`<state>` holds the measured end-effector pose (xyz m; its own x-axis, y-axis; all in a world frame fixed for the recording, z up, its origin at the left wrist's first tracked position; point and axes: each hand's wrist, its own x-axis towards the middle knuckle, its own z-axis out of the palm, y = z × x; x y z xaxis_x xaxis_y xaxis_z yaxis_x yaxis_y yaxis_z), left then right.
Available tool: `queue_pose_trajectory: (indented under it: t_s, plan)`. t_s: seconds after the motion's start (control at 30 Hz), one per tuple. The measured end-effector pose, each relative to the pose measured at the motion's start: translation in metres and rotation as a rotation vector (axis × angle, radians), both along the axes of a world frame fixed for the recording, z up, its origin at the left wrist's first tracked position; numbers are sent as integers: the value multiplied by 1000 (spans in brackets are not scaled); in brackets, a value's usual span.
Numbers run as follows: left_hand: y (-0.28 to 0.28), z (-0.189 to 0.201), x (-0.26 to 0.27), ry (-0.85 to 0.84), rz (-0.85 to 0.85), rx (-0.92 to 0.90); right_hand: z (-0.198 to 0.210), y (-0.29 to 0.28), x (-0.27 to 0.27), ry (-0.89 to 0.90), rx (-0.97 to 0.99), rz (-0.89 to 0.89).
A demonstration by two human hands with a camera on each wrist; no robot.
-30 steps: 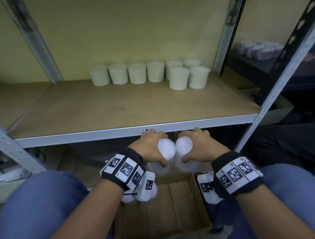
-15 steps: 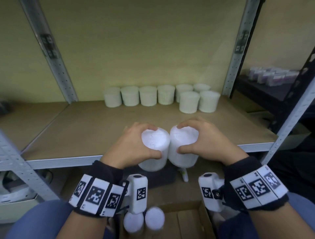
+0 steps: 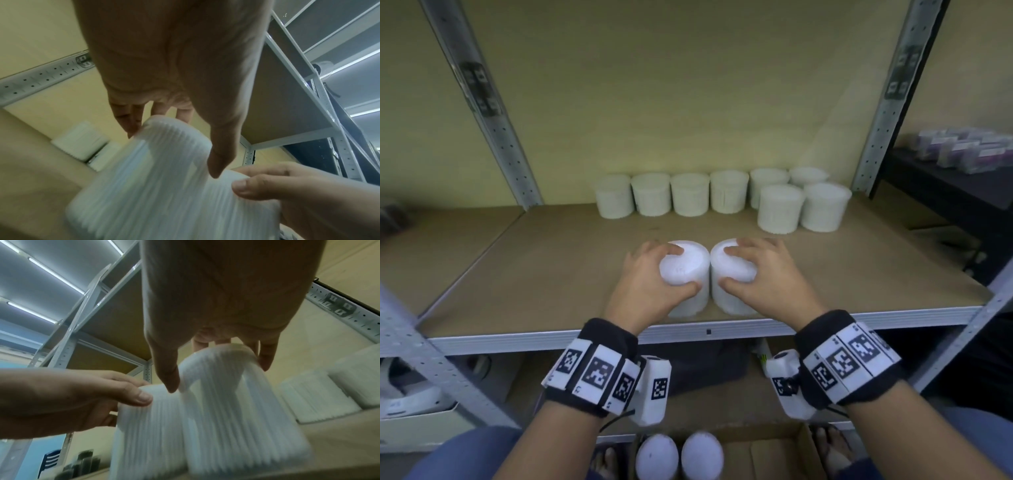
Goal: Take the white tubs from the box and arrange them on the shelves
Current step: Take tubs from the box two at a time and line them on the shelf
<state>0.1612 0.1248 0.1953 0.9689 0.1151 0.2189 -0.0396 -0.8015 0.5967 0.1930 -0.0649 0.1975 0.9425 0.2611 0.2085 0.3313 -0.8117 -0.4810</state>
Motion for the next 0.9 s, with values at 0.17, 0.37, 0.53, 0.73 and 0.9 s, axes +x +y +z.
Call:
queue_pose_trajectory:
  t_s: [0.17,0.37,0.53,0.73,0.9]
  plan:
    - [-1,-6,6,-12,-6,49,-7,-1,5,-8,14,21]
    - [4,0,-3,-50,-65,133,2,-4,-1,-26,-11,23]
    - [5,4,-13,-178,-83,170,12,-9,-8,-97,-24,33]
    - [1,0,-14,-190,-80,169,8,-11,-12,-125,-57,63]
    - [-2,2,-12,-200,-58,176,9,-11,-11,-133,-81,70]
